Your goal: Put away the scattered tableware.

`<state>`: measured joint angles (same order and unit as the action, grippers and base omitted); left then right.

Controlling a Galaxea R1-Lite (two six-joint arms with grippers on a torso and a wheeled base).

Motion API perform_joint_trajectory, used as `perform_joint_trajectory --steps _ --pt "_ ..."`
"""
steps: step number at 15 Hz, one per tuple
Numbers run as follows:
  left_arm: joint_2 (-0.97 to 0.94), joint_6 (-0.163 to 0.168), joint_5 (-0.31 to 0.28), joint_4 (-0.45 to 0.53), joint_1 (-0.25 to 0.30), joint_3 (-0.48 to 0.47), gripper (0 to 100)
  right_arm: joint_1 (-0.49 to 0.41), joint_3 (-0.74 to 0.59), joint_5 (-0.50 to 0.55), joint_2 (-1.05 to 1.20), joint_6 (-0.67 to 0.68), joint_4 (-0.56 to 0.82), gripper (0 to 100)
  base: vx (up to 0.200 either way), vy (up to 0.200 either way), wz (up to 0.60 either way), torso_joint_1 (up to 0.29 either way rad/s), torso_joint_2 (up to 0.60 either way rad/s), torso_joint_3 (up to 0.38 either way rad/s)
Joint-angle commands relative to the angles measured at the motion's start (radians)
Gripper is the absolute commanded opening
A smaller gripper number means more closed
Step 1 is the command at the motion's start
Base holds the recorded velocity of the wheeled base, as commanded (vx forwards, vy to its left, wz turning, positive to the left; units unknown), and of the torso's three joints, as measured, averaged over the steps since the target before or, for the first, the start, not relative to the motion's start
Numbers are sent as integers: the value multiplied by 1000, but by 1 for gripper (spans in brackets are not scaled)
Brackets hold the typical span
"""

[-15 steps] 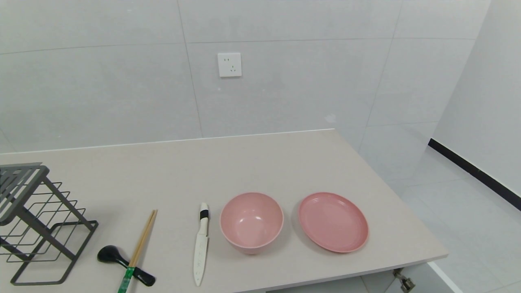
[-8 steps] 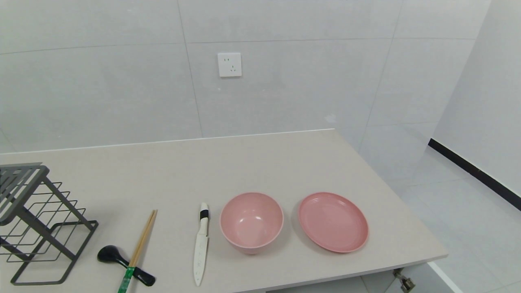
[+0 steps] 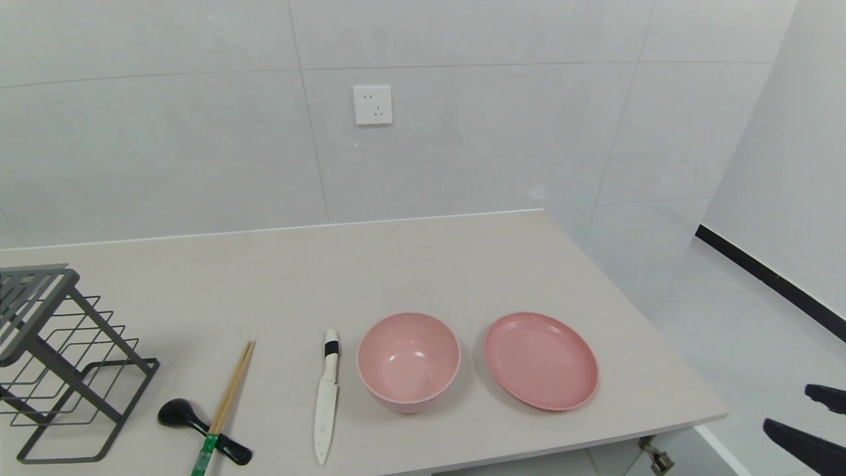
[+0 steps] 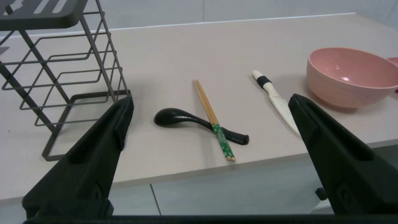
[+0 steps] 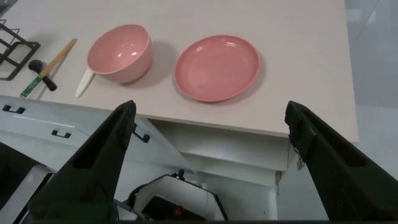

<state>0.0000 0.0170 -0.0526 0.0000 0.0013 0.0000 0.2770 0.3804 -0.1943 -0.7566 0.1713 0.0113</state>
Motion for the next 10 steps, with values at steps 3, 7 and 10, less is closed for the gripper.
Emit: perform_joint_trajectory --steps 3,7,10 --pt "2 -3 0 -2 0 0 100 -12 12 -2 -308 -3 -166 100 0 0 0 0 0 0" --pt "2 -5 0 -2 0 0 100 -21 57 -8 -463 -6 -241 100 0 0 0 0 0 0" --pt "2 -5 0 -2 0 0 100 -21 71 -8 -504 -13 -244 100 0 0 0 0 0 0"
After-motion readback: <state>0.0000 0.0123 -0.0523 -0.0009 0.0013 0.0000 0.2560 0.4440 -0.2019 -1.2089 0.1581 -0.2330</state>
